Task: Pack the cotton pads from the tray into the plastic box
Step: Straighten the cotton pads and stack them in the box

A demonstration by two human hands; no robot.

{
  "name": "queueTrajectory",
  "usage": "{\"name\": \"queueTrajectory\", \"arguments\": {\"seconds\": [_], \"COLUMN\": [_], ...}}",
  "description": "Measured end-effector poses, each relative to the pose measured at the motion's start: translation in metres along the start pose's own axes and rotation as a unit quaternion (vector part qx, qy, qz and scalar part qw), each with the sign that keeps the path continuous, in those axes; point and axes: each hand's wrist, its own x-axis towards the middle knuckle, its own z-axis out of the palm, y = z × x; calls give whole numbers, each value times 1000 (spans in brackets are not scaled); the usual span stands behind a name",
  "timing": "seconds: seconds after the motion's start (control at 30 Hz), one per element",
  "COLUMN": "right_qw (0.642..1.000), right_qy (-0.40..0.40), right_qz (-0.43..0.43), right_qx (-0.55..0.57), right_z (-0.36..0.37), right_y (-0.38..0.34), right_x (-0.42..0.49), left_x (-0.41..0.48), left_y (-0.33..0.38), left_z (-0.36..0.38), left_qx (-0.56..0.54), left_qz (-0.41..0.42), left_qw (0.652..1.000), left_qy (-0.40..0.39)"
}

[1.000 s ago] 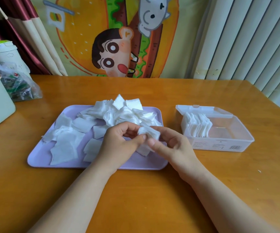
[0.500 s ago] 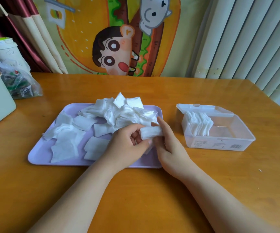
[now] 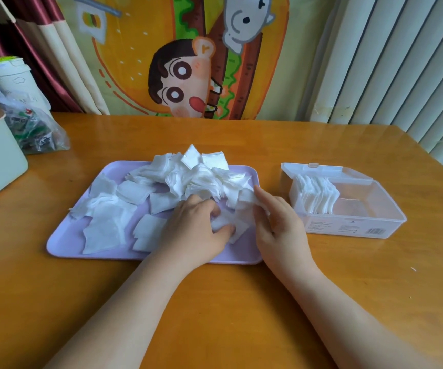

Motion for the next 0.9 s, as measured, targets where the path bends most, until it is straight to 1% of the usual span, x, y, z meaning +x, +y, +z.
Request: {"name": "queueTrajectory", "arguments": {"seconds": [0.1,0.2,0.3,0.47,0.63,0.7,0.77,0.83,0.9], "right_qw": [998,994,992,991,989,986,980,974,972], "right_qy": [7,12,7,5,5,4,4,3,-3], "right_qz": [65,104,116,122,130,135,149,165,170], "right_qx": [13,31,41,62,77,101,129,155,163], "right_z": [-4,-6,-6,-8,-8,-8,-8,-9,-10], "right_y": [-4,-7,-8,-11,-10,-9,-8,-8,-7], "right_x": [1,2,1,1,1,1,2,3,4], "left_x": [-3,-3,-3,-4,-8,-6,-5,-6,-7], "left_y": [4,1,-2,2,6,5,4,5,6], "left_z": [-5,-11,-15,-22,-20,-19,-19,-20,-19], "left_qx": [-38,-135,-268,-386,-388,-407,-440,-451,-434], "left_qz": [-15,-44,-63,-65,-65,-67,-60,-36,1], "left_qw": [999,989,960,917,916,909,894,890,897], "left_qy": [-30,-36,-41,-83,-77,-64,-56,-59,-79]}}
